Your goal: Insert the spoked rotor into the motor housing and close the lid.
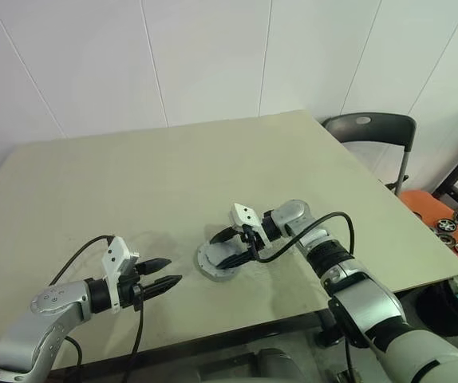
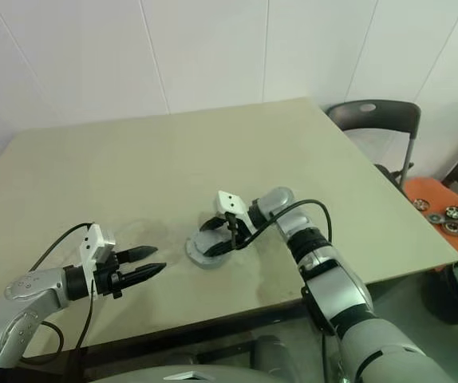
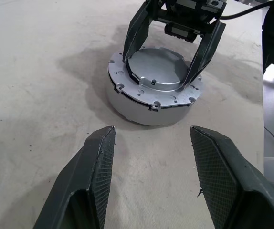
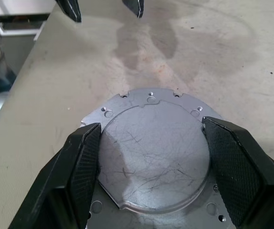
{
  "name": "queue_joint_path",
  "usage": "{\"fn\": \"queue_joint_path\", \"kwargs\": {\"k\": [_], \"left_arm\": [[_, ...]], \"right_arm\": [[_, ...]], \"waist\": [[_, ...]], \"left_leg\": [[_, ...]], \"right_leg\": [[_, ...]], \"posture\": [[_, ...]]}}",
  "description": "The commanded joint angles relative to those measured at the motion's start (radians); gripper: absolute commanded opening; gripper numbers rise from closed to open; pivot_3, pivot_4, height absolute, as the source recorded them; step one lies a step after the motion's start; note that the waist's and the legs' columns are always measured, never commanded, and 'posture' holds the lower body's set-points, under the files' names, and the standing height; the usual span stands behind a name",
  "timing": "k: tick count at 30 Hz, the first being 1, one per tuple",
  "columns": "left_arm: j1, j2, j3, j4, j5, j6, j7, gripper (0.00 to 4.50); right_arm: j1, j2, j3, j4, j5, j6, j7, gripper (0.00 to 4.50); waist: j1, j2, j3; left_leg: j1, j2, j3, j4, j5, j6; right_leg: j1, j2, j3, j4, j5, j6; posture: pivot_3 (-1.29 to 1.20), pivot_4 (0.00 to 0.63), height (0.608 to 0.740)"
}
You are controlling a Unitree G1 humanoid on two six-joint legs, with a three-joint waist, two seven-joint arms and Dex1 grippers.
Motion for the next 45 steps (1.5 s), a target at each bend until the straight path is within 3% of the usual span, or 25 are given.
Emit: {"fn": "queue_joint_path", "kwargs": {"k": [1,11,45], "left_arm": [[-0.015,0.01,0.03,-0.018,-0.008,-0.006,0.001,2.68],[-0.029,0.005,0.028,-0.007,-0.004,-0.011,0.005,2.68],[-0.003,-0.001,0.022,-0.027,-0.007,-0.013,0.016,2.68]], "right_arm": [[0.028,-0.022,0.077,0.067,-0.083,-0.009,0.03,3.03],[0.015,-0.022,0.078,0.092,-0.09,-0.048,0.026,3.03],[0.077,0.04,0.062,-0.023,-0.061,0.111,-0.069,3.03]], "waist": [[0.003,0.0,-0.001],[0.01,-0.001,-0.002],[-0.015,0.001,-0.001]], "left_leg": [[0.001,0.0,0.0,0.0,0.0,0.0],[0.005,0.0,0.0,0.0,0.0,0.0],[0.012,0.002,0.0,-0.002,0.0,0.0]], "right_leg": [[0.001,0.0,0.0,0.0,0.0,0.0],[0.004,0.0,0.0,0.001,0.0,0.0],[0.008,0.002,0.0,0.002,-0.002,-0.002]], "posture": [[0.0,0.0,0.74],[0.0,0.0,0.74],[0.0,0.0,0.74]]}}
